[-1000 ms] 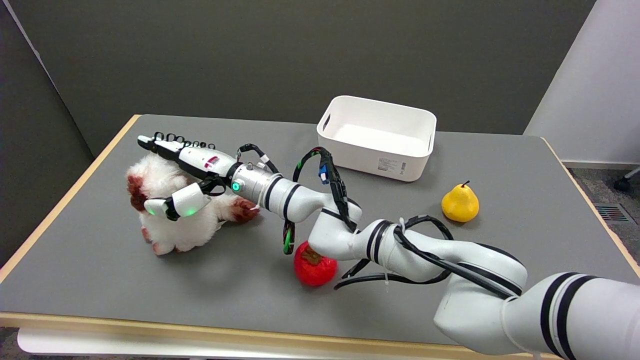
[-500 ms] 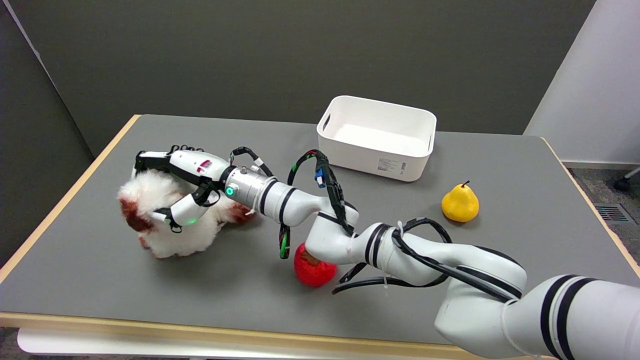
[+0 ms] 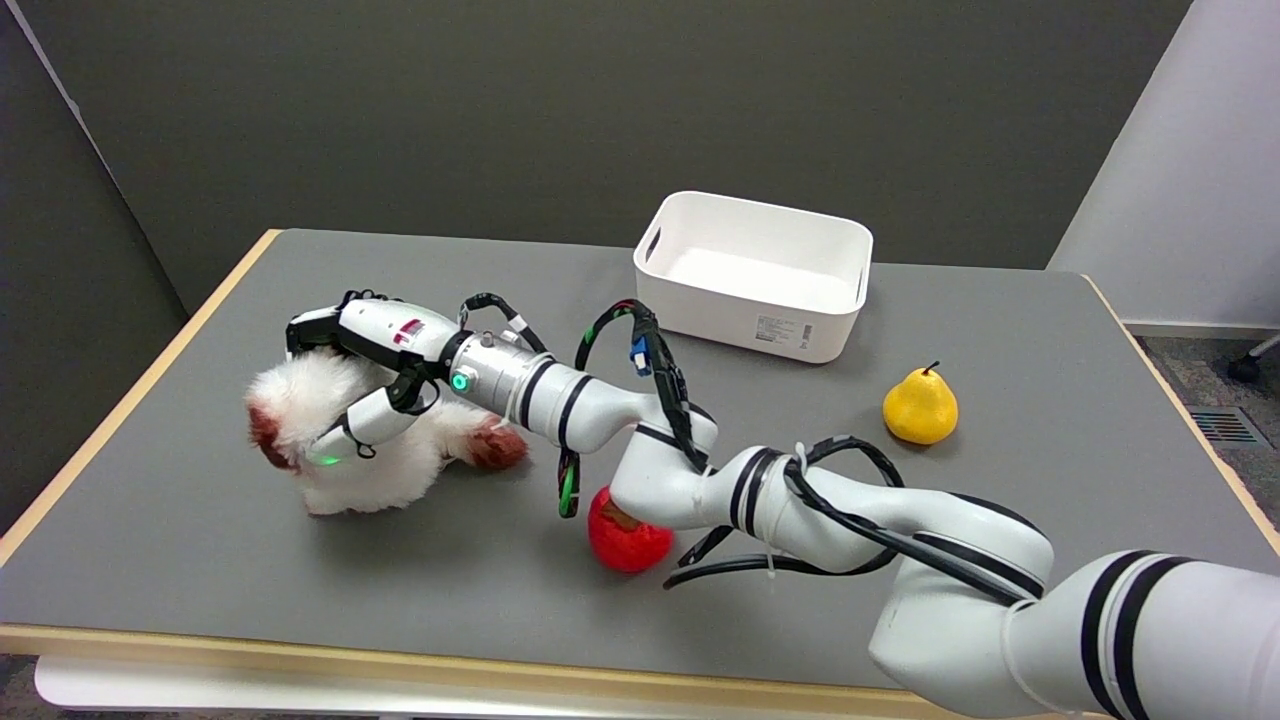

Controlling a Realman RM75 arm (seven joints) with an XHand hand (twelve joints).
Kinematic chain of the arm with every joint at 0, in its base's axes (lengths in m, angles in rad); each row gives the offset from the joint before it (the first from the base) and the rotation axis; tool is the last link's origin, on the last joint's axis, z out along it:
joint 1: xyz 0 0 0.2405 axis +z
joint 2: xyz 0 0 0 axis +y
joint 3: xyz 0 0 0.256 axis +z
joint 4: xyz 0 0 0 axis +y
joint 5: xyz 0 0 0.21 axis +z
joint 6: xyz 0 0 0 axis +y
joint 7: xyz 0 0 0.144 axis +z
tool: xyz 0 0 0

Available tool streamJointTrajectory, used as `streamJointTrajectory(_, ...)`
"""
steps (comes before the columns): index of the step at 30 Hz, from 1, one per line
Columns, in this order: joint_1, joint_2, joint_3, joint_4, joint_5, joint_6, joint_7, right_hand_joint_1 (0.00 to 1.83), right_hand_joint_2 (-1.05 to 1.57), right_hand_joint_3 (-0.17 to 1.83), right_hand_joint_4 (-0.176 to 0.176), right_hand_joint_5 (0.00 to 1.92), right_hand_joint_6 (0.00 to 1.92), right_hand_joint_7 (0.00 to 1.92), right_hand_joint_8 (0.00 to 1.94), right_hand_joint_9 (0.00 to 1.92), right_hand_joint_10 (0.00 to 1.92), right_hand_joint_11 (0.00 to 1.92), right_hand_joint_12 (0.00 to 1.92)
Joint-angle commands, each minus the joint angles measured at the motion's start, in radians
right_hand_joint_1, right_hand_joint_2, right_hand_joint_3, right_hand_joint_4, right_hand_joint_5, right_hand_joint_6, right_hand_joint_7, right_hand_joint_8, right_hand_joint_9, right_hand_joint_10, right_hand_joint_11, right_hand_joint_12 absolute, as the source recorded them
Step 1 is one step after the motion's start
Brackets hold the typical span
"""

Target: Pick up the plush toy.

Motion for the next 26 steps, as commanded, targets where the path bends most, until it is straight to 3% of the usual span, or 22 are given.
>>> streamJointTrajectory(1,-0.004,0.009,0.079,0.013,-0.003,0.01,-0.008,1.33,1.06,0.37,-0.114,0.59,1.57,0.77,1.39,0.81,1.47,0.87,1.68)
streamJointTrajectory(6,-0.008,0.059,0.199,0.103,-0.001,0.021,-0.05,1.33,1.06,0.36,-0.114,0.6,1.56,0.78,1.37,0.81,1.47,0.88,1.68)
streamJointTrajectory(18,-0.072,0.208,0.491,0.494,0.0,0.011,-0.234,1.33,1.06,0.36,-0.115,0.6,1.56,0.78,1.37,0.81,1.46,0.86,1.67)
streamJointTrajectory(26,-0.072,0.276,0.676,0.628,0.036,0.02,-0.353,1.33,1.06,0.36,-0.113,0.6,1.57,0.77,1.39,0.81,1.45,0.83,1.64)
